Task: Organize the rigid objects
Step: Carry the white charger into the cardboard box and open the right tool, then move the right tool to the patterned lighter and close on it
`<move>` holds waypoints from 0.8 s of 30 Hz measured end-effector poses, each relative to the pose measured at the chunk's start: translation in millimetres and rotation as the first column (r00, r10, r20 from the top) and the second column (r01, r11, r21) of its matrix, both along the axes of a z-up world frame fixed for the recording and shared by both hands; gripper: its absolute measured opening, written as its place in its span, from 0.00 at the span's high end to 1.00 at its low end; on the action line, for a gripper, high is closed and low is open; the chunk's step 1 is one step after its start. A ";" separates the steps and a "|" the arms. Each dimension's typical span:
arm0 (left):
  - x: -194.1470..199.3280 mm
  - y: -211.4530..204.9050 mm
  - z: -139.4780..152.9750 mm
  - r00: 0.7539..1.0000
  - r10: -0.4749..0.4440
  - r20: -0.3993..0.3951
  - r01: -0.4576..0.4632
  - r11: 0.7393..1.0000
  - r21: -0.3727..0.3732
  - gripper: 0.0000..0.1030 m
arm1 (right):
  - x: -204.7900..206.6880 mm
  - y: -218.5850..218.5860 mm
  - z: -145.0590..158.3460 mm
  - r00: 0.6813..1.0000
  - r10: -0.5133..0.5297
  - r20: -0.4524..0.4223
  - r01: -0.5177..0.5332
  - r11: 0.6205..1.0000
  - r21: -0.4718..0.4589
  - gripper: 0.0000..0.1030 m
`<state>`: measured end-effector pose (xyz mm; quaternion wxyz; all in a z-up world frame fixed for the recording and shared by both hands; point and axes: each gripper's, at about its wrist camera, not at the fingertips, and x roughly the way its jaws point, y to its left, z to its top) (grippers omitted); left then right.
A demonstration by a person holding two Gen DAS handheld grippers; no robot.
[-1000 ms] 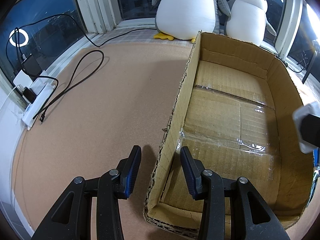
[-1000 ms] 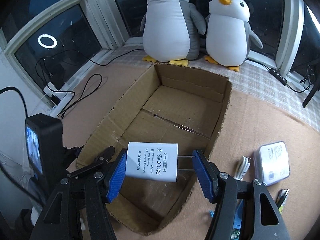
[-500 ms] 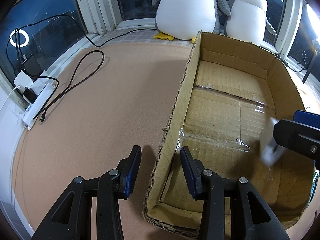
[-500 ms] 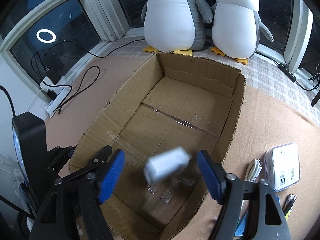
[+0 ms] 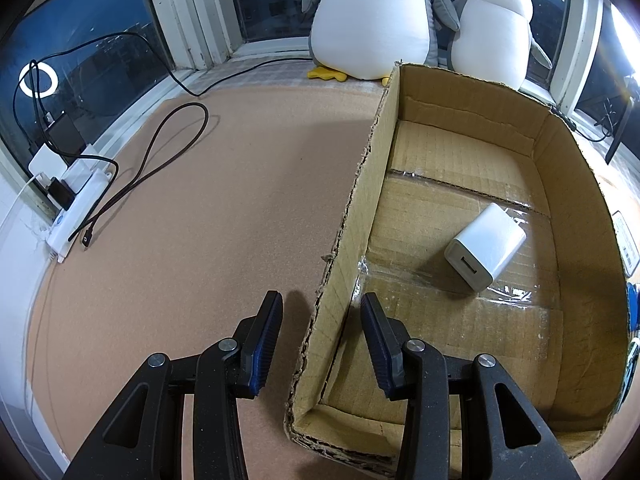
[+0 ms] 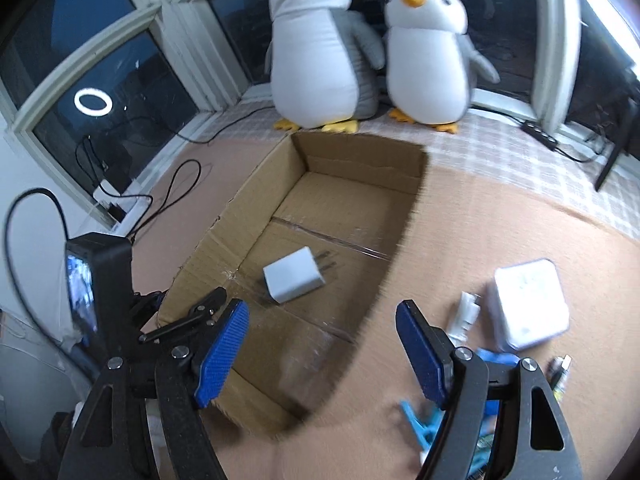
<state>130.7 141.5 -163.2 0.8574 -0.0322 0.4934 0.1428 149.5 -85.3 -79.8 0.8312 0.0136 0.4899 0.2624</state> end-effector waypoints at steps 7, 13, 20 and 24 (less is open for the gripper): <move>-0.3 0.0 -0.1 1.000 -0.001 0.000 0.001 1.000 0.001 0.57 | -12.7 -71.7 5.5 0.994 -0.111 -0.005 0.111 0.994 0.005 0.30; -0.7 -0.2 0.0 1.000 0.000 0.000 0.000 1.000 0.002 0.57 | -21.7 -140.0 -8.1 0.973 -0.227 -0.031 0.226 0.973 -0.036 0.30; -0.6 0.0 1.1 1.000 -0.002 -0.001 0.002 1.000 0.006 0.57 | -21.9 -190.5 -35.6 0.945 -0.318 -0.081 0.311 0.946 -0.088 0.33; -0.4 -0.3 1.3 1.000 -0.002 -0.002 0.002 1.000 0.007 0.57 | -19.3 -192.6 -55.6 0.947 -0.305 -0.102 0.288 0.945 -0.151 0.51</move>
